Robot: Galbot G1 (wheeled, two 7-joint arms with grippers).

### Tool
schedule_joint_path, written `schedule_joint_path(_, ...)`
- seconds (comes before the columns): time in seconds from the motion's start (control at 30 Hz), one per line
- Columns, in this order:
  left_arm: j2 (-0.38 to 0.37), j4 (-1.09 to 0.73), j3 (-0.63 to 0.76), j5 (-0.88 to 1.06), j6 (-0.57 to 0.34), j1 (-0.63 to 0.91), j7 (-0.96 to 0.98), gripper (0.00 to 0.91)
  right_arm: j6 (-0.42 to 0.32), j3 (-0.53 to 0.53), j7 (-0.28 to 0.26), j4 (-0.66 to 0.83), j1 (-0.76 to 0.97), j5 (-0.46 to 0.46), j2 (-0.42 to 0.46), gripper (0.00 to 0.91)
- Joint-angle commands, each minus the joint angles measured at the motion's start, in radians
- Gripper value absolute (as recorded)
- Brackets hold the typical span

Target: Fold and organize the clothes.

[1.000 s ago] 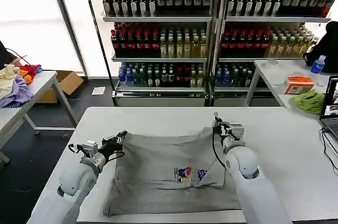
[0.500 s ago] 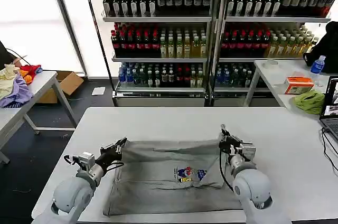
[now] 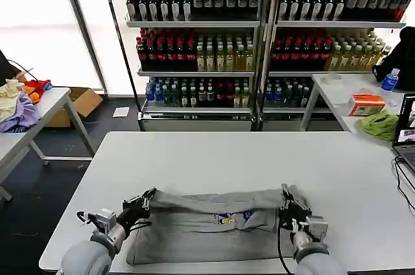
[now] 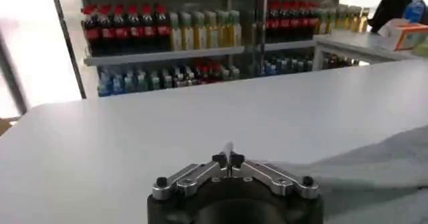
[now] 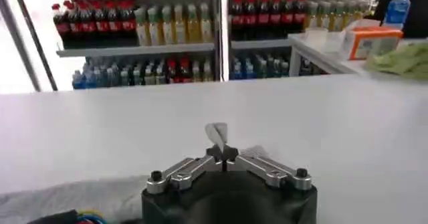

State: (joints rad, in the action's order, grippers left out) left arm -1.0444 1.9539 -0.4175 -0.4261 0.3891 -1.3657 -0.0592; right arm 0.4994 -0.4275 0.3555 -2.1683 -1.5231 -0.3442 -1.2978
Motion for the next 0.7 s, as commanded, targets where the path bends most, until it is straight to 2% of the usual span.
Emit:
schedule_joint_path(0.03, 0.001, 0.045, -0.016, 0.035, 0.000, -0.091, -0.006, 0.000, -0.020, -0.007, 0.015, -0.049, -0.143, 0.035, -0.006, 0.000)
schedule_joint_path(0.7, 0.002, 0.021, -0.036, 0.048, 0.001, -0.103, -0.021, 0.000, -0.038, -0.021, 0.025, 0.030, -0.099, 0.045, 0.000, 0.000)
